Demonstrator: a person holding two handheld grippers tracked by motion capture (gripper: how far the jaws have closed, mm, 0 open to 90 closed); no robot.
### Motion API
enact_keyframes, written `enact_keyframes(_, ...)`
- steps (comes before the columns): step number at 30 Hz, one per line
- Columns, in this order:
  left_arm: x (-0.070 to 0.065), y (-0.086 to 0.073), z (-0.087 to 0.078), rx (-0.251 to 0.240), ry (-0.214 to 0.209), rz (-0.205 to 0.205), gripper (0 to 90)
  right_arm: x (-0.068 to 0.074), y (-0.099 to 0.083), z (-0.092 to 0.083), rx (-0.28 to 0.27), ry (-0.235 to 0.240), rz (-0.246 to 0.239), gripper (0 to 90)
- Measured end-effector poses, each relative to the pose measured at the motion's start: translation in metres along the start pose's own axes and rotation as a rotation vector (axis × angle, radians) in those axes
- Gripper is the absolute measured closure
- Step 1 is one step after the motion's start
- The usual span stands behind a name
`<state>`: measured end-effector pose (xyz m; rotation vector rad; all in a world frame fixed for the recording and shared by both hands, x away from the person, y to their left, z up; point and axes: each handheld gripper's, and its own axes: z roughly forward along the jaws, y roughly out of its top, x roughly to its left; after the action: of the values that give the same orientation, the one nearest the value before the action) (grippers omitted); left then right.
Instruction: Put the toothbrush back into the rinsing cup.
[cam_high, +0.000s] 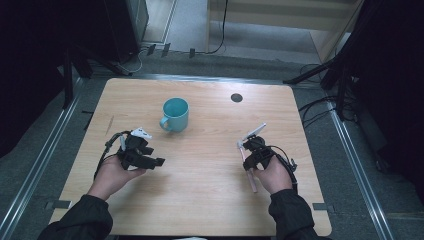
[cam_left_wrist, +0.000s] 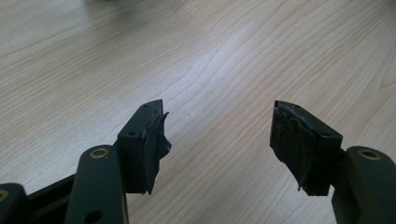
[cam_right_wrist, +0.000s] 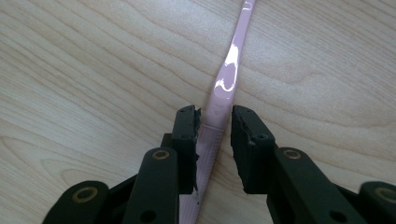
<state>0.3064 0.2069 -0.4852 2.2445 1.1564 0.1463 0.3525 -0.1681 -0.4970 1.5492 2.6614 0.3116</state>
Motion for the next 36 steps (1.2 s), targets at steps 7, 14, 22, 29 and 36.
enact_keyframes(7, 0.0003, -0.0001, 0.0001, 0.003, -0.001, -0.003, 35.7, 0.0018, 0.002, 0.0043, 0.019, -0.009, 0.0, 71.7)
enact_keyframes(14, 0.0006, -0.0002, -0.0001, 0.003, 0.0, -0.001, 35.7, 0.002, 0.0025, 0.0067, 0.029, -0.022, -0.003, 71.4)
enact_keyframes(22, 0.0009, -0.0002, -0.0004, 0.003, 0.002, -0.003, 35.6, 0.0039, 0.0021, 0.0086, 0.03, -0.031, -0.007, 71.3)
enact_keyframes(29, 0.0011, -0.0006, -0.001, 0.004, 0.002, -0.002, 35.6, 0.0086, 0.0008, 0.0093, 0.023, -0.072, -0.023, 73.6)
enact_keyframes(36, 0.0009, -0.0012, -0.0009, -0.004, 0.003, -0.009, 35.5, 0.0097, -0.001, 0.0091, 0.016, -0.074, -0.028, 78.2)
